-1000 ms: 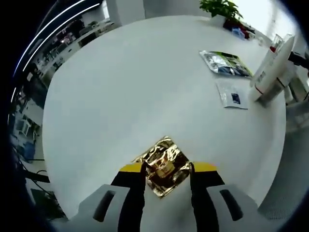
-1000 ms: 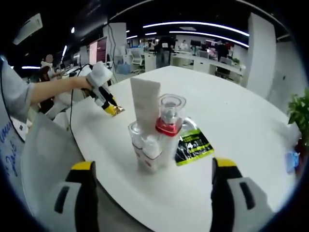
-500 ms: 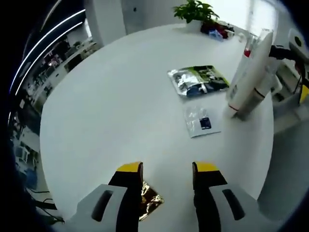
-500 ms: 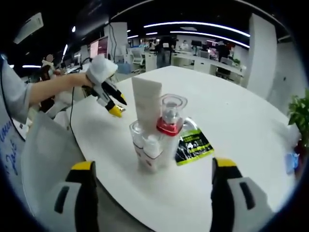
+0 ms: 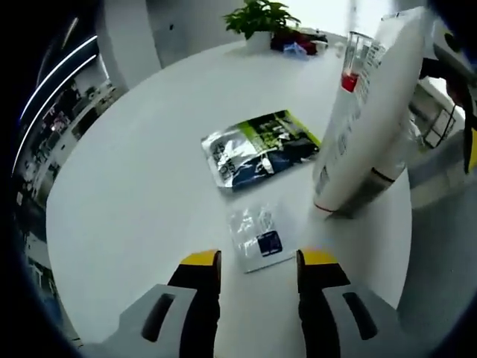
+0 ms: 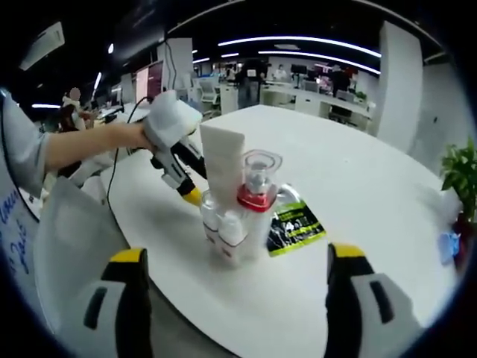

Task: Arrange the skincare products in the storage area until every visible bottle or jar stands upright without overlapping.

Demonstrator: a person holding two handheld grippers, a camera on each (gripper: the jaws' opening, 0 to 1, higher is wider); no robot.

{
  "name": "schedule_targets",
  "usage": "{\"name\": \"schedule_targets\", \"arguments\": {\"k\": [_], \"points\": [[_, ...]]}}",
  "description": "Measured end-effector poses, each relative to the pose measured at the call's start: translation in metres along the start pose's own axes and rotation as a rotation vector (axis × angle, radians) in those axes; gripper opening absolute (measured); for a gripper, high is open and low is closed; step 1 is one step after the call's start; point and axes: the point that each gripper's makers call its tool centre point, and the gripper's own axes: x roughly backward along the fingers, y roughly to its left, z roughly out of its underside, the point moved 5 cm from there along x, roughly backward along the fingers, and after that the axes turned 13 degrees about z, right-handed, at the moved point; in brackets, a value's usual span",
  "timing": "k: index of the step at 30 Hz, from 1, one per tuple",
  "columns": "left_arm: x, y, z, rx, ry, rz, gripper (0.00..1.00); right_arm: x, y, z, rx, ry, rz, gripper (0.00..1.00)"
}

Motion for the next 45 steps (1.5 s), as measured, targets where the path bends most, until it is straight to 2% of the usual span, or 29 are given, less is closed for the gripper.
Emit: {"name": "schedule_targets", "arguments": {"k": [4,12,24,37,45], "points": [[-0.008,-0.001,-0.003,-0.016,0.014,0.020,0.35,0.002,-0.002,0.002,-0.003,0.003,0.010,1.00],[-0.021,0.000,-0.002,0.004,0.048,0.042,0.31,0.003,-0.003,0.003,-0.011,0.001,0.020,1.00],[-0.020,0.007,0.003,0.012,0.069,0.048,0.29,0.003,-0.003,0.006,-0.013,0.010,0.022,1.00],[-0.001,0.030,0.023,0.041,0.108,0.011,0.29,0.001,-0.003,0.006,-0.013,0.011,0.015,1.00],[0.014,0.051,0.038,0.095,0.115,-0.025,0.29,-0.001,-0.002,0.007,-0.010,0.017,0.010,1.00]]}}
